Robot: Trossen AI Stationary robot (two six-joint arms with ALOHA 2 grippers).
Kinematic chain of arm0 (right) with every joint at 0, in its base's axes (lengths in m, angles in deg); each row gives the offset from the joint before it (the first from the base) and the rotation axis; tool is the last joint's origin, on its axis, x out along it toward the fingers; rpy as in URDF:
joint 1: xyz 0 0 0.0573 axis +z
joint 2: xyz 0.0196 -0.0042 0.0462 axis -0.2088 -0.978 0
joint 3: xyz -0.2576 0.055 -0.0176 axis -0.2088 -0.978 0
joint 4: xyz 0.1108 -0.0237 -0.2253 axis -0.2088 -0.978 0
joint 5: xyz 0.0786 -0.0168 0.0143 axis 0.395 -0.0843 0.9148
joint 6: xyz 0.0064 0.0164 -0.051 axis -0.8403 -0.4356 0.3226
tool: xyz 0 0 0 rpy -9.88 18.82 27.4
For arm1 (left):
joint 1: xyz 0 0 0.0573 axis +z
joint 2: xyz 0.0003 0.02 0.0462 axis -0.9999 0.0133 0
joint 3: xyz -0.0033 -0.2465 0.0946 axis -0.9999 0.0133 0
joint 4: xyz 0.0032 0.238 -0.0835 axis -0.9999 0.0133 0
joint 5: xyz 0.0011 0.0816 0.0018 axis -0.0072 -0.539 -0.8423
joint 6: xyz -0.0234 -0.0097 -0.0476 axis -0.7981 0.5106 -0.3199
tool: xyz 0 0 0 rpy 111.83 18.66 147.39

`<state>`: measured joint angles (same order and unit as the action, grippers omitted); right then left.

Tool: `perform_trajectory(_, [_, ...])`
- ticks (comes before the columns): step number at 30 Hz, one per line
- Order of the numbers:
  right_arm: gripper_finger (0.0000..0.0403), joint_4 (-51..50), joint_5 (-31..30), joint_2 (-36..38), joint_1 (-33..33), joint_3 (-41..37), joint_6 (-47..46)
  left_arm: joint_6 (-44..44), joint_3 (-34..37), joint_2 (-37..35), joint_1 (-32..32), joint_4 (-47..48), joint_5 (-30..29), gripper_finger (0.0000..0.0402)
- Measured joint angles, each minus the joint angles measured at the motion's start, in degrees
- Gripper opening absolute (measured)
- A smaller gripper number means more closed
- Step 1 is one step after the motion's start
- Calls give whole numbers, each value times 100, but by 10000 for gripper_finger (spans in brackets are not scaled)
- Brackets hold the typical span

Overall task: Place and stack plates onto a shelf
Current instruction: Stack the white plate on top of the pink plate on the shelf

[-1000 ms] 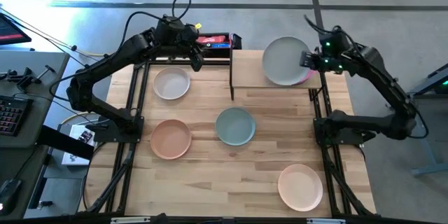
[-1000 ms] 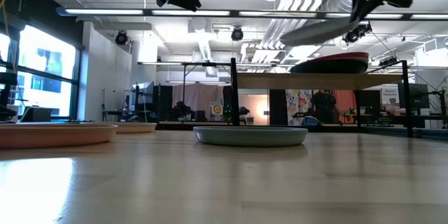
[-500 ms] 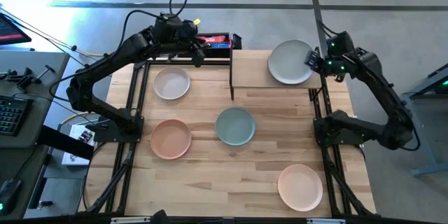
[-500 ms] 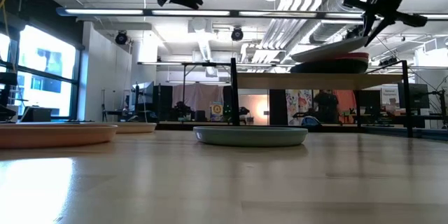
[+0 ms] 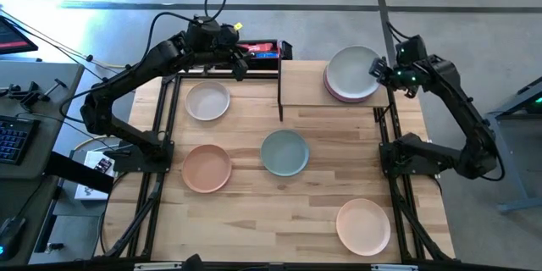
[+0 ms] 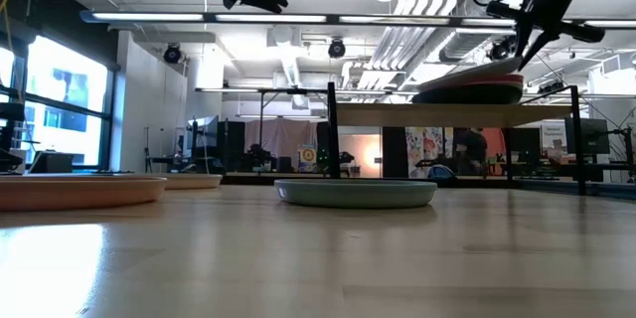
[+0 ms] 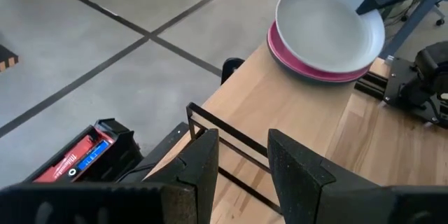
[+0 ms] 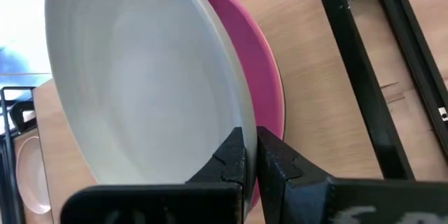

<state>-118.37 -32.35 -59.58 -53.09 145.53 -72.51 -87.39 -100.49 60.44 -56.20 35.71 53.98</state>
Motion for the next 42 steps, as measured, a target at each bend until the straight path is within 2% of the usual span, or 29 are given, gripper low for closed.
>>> perform_trajectory(18, [2, 77, 6, -381, 2, 0, 43, -2, 2, 2, 0, -254, 0, 111])
perform_trajectory(27, [63, 80, -99, -376, 4, 0, 14, 56, 2, 2, 0, -254, 0, 111])
perform_trajectory(31, [83, 78, 53, -376, 4, 7, 105, 101, 2, 2, 0, -254, 0, 111])
perform_trajectory(42, [92, -428, 307, -372, -13, 454, 568, 98, 2, 2, 0, -249, 0, 111])
